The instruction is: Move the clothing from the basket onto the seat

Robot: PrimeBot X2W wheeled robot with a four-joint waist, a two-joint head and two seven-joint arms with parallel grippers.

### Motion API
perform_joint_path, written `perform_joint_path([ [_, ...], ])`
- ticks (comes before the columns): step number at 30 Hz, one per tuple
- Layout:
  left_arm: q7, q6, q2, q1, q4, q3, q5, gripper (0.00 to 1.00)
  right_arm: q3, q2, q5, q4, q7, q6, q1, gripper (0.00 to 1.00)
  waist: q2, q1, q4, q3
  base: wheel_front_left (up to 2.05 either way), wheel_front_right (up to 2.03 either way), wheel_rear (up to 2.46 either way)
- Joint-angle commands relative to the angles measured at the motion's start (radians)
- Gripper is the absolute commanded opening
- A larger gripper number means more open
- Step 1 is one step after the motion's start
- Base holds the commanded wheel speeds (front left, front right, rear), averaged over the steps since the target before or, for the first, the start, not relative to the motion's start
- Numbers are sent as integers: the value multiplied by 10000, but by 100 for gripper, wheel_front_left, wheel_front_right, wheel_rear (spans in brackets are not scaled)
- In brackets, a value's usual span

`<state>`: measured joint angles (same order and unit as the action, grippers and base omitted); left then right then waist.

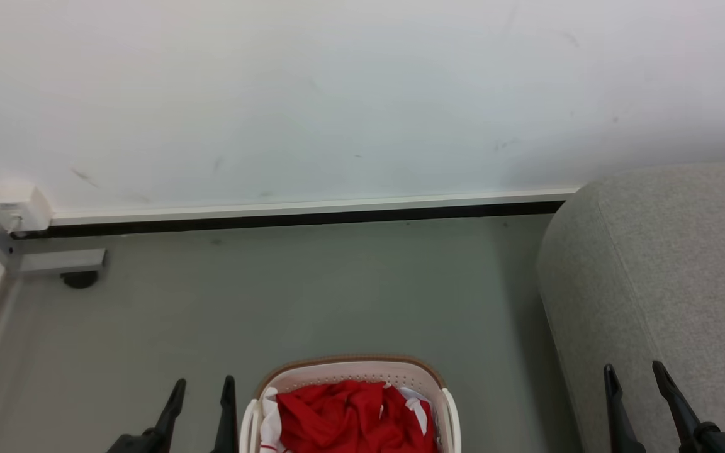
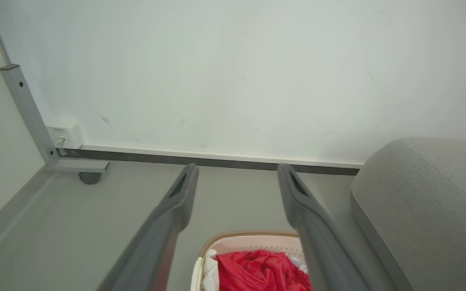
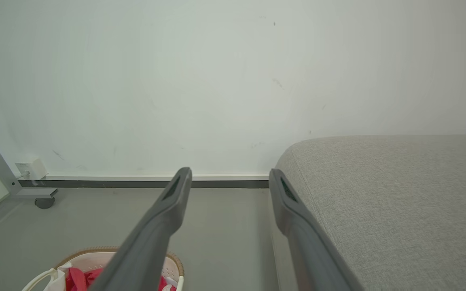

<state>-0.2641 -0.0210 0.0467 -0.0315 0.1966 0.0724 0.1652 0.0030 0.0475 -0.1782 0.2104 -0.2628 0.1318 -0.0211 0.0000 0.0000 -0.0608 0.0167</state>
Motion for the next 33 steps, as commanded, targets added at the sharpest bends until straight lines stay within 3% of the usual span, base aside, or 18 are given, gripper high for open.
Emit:
perform_joint_path([
  [1,-7,-45,65,-90,6,-30,-163,100,31,53,-78,-2,-32,-21,97,100,0,0,-117,74,0,0,0],
  [11,-6,-481,98,908,362,221,-724,100,391,50,-431,-313,-19,-21,747,100,0,0,-1002,1397,0,0,0],
  [21,170,-891,519,3272,3361,1346,-1524,100,702,47,-979,-681,-19,-21,1785,100,0,0,-1954,3240,0,0,0],
  [27,935,-922,772,4678,4982,1932,-2126,100,809,38,-1192,-966,-18,-21,2336,100,0,0,-2396,4333,0,0,0],
  [33,2199,-433,1157,5806,6371,2262,-2772,100,980,44,-1580,-1227,-18,-21,2846,100,0,0,-2914,5228,0,0,0],
])
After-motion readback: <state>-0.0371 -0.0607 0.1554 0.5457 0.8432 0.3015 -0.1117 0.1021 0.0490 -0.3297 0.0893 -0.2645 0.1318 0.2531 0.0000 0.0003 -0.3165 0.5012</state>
